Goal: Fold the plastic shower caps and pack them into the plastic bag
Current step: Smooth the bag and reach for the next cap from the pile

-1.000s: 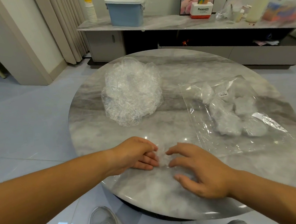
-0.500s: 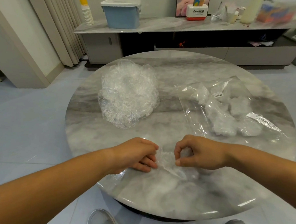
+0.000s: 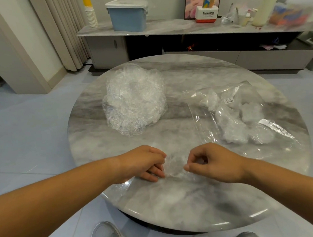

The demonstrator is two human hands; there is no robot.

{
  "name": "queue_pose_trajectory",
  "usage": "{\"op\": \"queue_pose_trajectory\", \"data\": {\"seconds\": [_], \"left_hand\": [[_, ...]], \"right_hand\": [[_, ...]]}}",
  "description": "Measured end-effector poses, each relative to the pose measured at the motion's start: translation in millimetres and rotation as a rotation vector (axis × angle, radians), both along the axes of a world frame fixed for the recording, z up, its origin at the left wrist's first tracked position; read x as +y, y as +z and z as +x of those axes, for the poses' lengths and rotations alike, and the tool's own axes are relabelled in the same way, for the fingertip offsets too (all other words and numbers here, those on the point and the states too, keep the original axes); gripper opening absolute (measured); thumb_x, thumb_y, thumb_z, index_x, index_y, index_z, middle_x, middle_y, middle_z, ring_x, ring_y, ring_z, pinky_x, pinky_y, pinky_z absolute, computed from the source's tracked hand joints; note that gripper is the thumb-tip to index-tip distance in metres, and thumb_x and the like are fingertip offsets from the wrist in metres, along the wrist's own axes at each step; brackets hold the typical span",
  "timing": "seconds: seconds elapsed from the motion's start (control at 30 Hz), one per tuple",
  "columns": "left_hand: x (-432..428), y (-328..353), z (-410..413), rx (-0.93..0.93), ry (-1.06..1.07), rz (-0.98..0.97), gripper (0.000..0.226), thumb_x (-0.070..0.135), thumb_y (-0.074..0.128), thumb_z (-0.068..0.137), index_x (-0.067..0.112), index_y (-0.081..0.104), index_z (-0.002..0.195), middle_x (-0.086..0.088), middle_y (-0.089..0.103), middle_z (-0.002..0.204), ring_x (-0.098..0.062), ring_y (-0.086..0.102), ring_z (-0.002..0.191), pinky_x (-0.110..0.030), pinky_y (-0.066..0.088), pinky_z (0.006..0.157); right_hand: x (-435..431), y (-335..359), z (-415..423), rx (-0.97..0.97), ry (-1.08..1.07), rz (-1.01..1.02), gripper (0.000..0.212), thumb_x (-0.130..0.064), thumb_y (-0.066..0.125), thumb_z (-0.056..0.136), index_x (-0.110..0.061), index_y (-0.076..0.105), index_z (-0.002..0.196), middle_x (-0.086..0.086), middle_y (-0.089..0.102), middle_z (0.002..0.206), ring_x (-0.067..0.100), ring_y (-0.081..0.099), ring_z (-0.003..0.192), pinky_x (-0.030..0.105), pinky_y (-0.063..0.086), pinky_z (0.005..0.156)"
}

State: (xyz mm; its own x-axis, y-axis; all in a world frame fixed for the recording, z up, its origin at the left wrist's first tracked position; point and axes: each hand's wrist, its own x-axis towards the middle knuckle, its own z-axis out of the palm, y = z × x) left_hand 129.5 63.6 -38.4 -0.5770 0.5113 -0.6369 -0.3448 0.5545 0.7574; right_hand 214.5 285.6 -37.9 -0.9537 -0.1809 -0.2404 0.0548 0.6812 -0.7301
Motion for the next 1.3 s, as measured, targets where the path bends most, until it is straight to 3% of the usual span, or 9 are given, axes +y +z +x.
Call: {"op": "queue_pose_trajectory", "data": {"seconds": [0.17, 0.27, 0.37, 0.43, 0.53, 0.77, 0.93, 1.03, 1.3], "left_hand": [[-0.7, 1.0, -0.6, -0.15, 0.087, 0.114, 0.037, 0.01, 0.049, 0.097, 0.013, 0.054, 0.134, -0.022, 0.061, 0.125, -0.033, 0.073, 0.104, -0.049, 0.055, 0.099], [-1.2, 1.4, 0.7, -0.253, 0.141, 0.199, 0.041, 0.007, 0.048, 0.088, 0.01, 0.057, 0.128, -0.021, 0.06, 0.117, -0.042, 0.066, 0.114, -0.054, 0.049, 0.105], [-1.7, 2.1, 0.2, -0.296, 0.133, 0.23, 0.031, 0.003, 0.04, 0.093, 0.012, 0.062, 0.114, -0.02, 0.069, 0.121, -0.042, 0.062, 0.121, -0.055, 0.044, 0.11], [-4.4, -0.5, -2.3, -0.312, 0.117, 0.235, 0.041, 0.001, 0.035, 0.092, 0.013, 0.059, 0.123, -0.018, 0.071, 0.12, -0.04, 0.064, 0.12, -0.053, 0.043, 0.112], [-6.3, -3.9, -5.3, -0.331, 0.097, 0.233, 0.063, 0.005, 0.044, 0.081, 0.016, 0.046, 0.142, -0.018, 0.064, 0.13, -0.039, 0.066, 0.116, -0.051, 0.044, 0.111], [-9.6, -3.1, -11.7, -0.31, 0.01, 0.215, 0.057, 0.015, 0.051, 0.082, 0.003, 0.05, 0.138, -0.028, 0.058, 0.136, -0.041, 0.067, 0.114, -0.051, 0.049, 0.107], [-12.1, 1.1, -18.9, 0.097, 0.077, -0.003, 0.026, 0.027, 0.06, 0.098, 0.011, 0.055, 0.119, -0.018, 0.065, 0.101, -0.028, 0.073, 0.081, -0.048, 0.06, 0.084], [-13.0, -5.3, -20.7, 0.323, 0.058, -0.068, 0.035, 0.041, 0.075, 0.087, 0.022, 0.057, 0.11, -0.005, 0.067, 0.095, -0.015, 0.064, 0.075, -0.034, 0.056, 0.073], [4.8, -17.1, -22.1, 0.431, -0.137, -0.173, 0.034, 0.033, 0.082, 0.083, 0.014, 0.067, 0.106, -0.005, 0.072, 0.085, -0.016, 0.068, 0.072, -0.036, 0.06, 0.075]], "right_hand": [[-14.9, -1.3, 2.1, 0.19, -0.117, -0.232, 0.014, -0.035, 0.071, 0.091, -0.023, 0.073, 0.084, -0.008, 0.061, 0.074, 0.012, 0.056, 0.069, 0.031, 0.05, 0.069], [-25.1, -5.6, 4.9, 0.186, -0.1, -0.307, 0.037, -0.054, 0.059, 0.085, -0.038, 0.068, 0.116, -0.011, 0.067, 0.097, 0.01, 0.065, 0.09, 0.029, 0.054, 0.084], [-27.4, -11.2, 10.0, 0.108, 0.012, -0.206, 0.066, -0.066, 0.049, 0.084, -0.047, 0.036, 0.146, -0.024, 0.062, 0.117, 0.004, 0.062, 0.107, 0.023, 0.049, 0.094], [-25.7, -15.8, 12.1, 0.084, 0.094, -0.067, 0.072, -0.071, 0.044, 0.086, -0.048, 0.022, 0.15, -0.022, 0.057, 0.131, 0.0, 0.057, 0.116, 0.024, 0.047, 0.1], [-21.6, -19.8, 13.3, 0.138, 0.202, 0.124, 0.07, -0.071, 0.039, 0.088, -0.042, 0.029, 0.151, -0.019, 0.05, 0.143, -0.006, 0.048, 0.125, 0.021, 0.042, 0.105], [-20.4, -28.5, 11.0, 0.206, 0.388, 0.291, 0.072, -0.068, 0.035, 0.096, -0.034, 0.024, 0.159, -0.017, 0.03, 0.161, 0.001, 0.031, 0.137, 0.027, 0.03, 0.116], [-25.1, -33.7, 9.7, 0.194, 0.433, 0.384, 0.072, -0.071, 0.027, 0.097, -0.034, 0.027, 0.158, -0.021, 0.03, 0.161, 0.009, 0.035, 0.127, 0.032, 0.034, 0.111], [-26.0, -35.3, 9.4, 0.185, 0.438, 0.419, 0.073, -0.073, 0.022, 0.096, -0.034, 0.029, 0.157, -0.019, 0.029, 0.161, 0.011, 0.034, 0.127, 0.035, 0.032, 0.112], [-22.1, -29.5, 17.7, 0.222, 0.464, 0.397, 0.066, -0.069, 0.03, 0.096, -0.037, 0.037, 0.153, -0.021, 0.033, 0.159, 0.005, 0.025, 0.143, 0.037, 0.025, 0.114]]}}
